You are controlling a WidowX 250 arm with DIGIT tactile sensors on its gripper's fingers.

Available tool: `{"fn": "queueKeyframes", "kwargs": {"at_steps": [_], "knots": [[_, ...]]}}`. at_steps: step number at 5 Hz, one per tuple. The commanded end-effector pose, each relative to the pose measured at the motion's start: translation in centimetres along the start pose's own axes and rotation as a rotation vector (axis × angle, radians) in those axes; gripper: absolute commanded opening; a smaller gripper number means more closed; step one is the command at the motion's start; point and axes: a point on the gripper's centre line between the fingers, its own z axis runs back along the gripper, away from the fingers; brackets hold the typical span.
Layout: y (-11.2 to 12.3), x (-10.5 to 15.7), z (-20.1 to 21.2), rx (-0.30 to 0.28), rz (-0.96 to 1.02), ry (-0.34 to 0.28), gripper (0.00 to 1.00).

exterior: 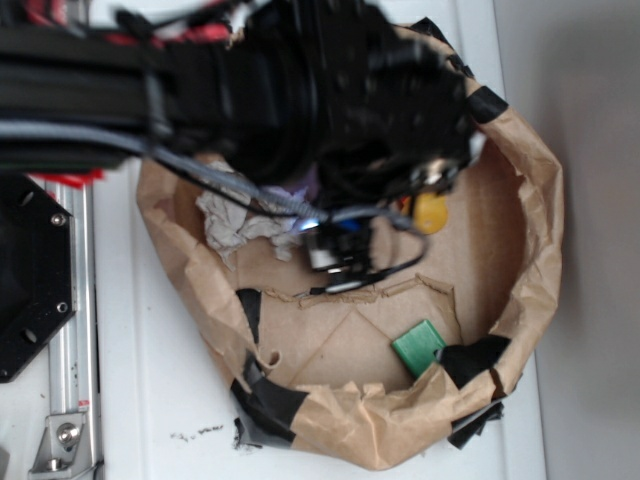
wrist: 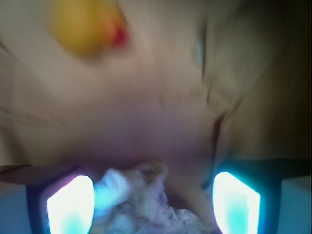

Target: Grab the white paper.

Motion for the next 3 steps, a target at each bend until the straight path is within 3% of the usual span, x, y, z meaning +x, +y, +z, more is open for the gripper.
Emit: {"fn": "queueKeyframes", "kwargs": {"at_steps": [1,2,3], "knots": [[0.5,-1.6,-2.7,0.064,-0.072,0.047,0.0],[1.0,-2.5,0.9,0.051,-0.047,0.002,0.0],[2.1,-2.8,5.8,-0.016,0.016,-0.048,0.0]]}}
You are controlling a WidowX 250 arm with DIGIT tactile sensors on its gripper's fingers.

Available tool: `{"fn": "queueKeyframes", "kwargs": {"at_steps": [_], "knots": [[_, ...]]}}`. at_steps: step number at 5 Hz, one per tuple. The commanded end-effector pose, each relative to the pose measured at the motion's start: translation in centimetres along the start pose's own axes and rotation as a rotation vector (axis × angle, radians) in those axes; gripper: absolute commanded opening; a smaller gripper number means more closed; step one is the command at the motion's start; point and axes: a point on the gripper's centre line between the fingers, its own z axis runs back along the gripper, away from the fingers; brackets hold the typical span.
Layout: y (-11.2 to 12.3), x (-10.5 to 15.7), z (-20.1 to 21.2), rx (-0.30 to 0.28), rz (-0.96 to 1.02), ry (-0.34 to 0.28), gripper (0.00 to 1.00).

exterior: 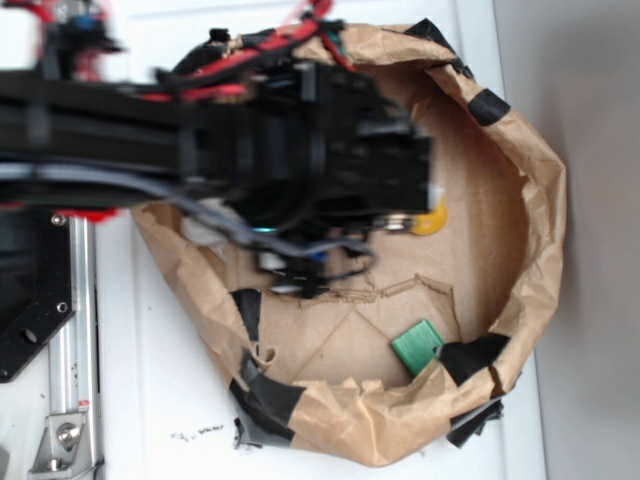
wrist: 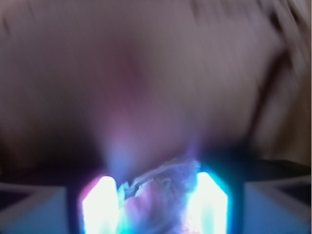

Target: Grab the white paper.

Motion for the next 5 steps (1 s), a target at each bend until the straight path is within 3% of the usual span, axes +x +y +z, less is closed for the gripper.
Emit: {"fn": "queueKeyframes", "kwargs": {"at_steps": [1,2,3,4,5], "knots": [[2.6,-2.6,10.5,-0.09,0.069,-0.222,0.0],[2.3,-4.4,13.6,-0.101,0.079,-0.315,0.0],[1.6,-4.3,14.6,-0.166,0.118,-0.47,0.0],[1.2,-2.8,13.9,-0.179,0.153,-0.533,0.0],[0.8,-1.1,13.2,-0.198,0.165,-0.513,0.0]]}}
